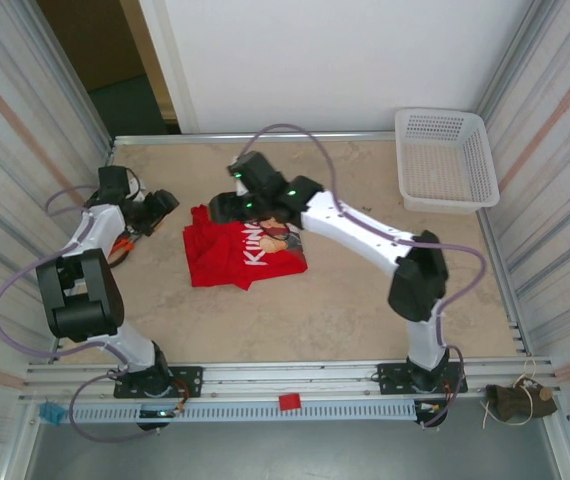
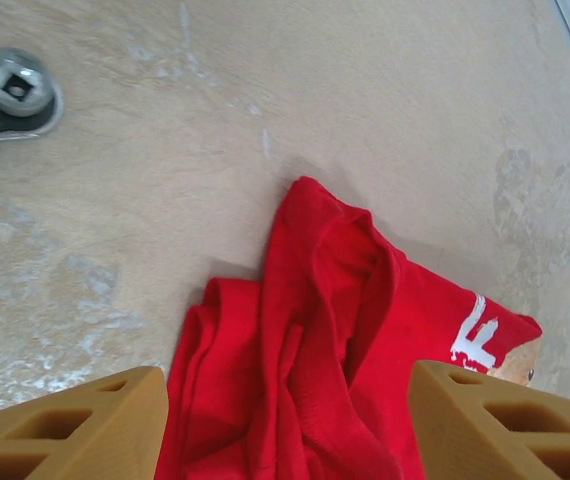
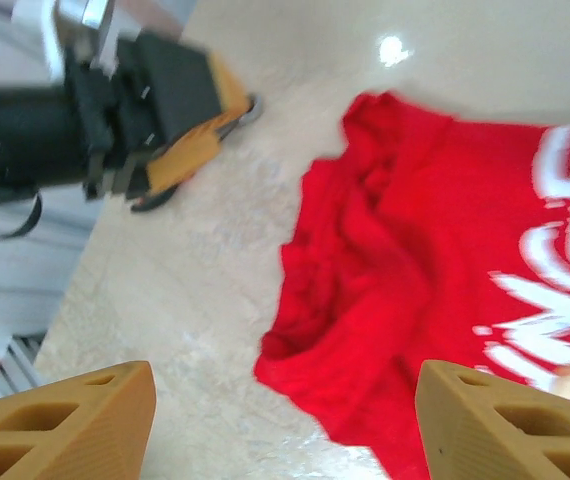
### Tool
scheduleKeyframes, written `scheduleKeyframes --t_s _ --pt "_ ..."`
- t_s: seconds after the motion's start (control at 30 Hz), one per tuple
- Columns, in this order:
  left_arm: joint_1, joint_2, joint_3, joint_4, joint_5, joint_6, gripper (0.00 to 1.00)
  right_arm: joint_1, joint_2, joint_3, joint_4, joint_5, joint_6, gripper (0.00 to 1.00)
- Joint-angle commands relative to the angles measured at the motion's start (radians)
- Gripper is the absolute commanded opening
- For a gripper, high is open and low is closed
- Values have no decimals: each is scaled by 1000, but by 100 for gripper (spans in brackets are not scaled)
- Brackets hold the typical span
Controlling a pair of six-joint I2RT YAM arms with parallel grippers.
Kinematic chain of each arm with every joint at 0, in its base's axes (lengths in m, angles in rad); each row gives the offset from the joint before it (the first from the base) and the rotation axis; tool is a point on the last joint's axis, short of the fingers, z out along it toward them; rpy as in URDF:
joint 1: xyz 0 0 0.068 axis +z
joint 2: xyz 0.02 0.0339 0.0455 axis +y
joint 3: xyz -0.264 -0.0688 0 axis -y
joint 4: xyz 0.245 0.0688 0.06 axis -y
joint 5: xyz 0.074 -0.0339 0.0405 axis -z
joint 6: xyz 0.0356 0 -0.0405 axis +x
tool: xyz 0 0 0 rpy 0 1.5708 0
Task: Fold the inside-out t-shirt
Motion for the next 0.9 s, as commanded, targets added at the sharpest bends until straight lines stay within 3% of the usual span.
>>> scheduleKeyframes --t_s 0.0,0.17,0.3,0.6,0.67,0.77,0.8,0.87 --pt "-44 -8 33 -53 9 39 65 -20 3 -124 79 -7 58 66" --pt "-149 -163 -113 -46 -21 35 65 -77 -55 -287 88 74 76 65" --pt "-239 -265 -206 -37 -81 23 67 -164 -107 -417 103 69 84 68" --pt "-395 -217 -220 -52 -220 2 67 -274 -66 -523 120 -36 32 72" --pt "-414 -219 -241 -64 -258 -17 60 -277 -36 -512 127 -71 29 72" --pt "-428 -260 -308 -66 -314 -70 14 -278 8 -507 142 -103 41 71" --pt "-433 -285 -337 -66 -329 -92 3 -278 20 -506 153 -115 47 70" --pt "-442 -336 -399 -64 -348 -137 0 -281 42 -504 163 -125 57 69"
